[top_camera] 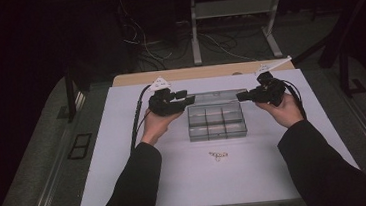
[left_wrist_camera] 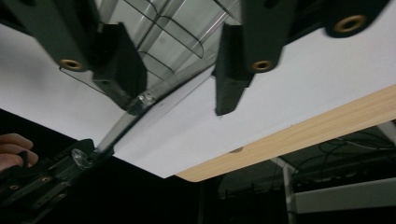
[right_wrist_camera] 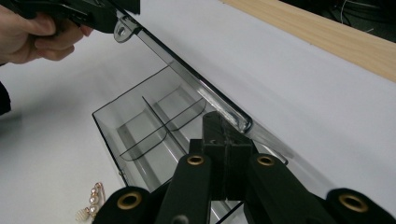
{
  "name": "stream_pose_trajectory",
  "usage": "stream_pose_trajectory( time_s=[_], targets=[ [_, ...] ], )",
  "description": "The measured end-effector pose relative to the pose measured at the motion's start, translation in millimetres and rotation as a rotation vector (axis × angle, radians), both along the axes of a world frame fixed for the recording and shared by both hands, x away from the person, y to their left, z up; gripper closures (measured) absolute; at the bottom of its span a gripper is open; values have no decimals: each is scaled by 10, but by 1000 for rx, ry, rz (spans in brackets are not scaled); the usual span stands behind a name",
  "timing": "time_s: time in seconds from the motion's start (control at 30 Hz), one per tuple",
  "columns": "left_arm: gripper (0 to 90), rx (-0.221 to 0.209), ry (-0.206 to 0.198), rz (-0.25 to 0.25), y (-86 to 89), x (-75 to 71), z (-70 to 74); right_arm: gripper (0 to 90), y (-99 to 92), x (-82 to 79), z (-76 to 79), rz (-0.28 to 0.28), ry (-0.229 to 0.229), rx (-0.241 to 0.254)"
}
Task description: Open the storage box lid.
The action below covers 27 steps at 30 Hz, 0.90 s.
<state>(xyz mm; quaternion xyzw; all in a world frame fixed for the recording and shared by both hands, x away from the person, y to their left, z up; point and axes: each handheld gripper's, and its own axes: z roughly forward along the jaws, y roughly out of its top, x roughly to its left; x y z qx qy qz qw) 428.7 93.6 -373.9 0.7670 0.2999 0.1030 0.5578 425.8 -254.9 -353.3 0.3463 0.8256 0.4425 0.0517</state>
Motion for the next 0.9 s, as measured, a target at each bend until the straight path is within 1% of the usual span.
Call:
stream_pose_trajectory(
  time_s=[0.07, 0.1, 0.2, 0.27, 0.4, 0.53, 0.67, 0.83, 0.9],
  targets=[
    [600, -2, -5, -4, -3, 7, 3, 892, -16, 5, 2, -3, 1, 8],
    [603, 1, -5, -5, 0, 12, 6, 892, -24, 5, -3, -2, 1, 10],
    [606, -7, -3, -6, 3, 27, 3, 885, -55, -2, -17, -4, 12, 12],
    [612, -8, -4, -9, 5, 35, 4, 884, -81, -13, -23, -4, 10, 17],
    [625, -15, 3, -9, 10, 59, 14, 837, -135, -42, -42, -15, 10, 22],
    [629, -17, 16, -21, 23, 92, 24, 795, -201, -69, -64, -41, 6, 19],
    [638, -32, 24, -24, 38, 126, 19, 762, -262, -66, -71, -67, 6, 24],
    [652, -44, 28, -29, 51, 176, 18, 684, -331, -16, -56, -97, -4, 50],
    [658, -46, 29, -29, 54, 193, 20, 612, -349, 13, -41, -98, -11, 66]
  ],
)
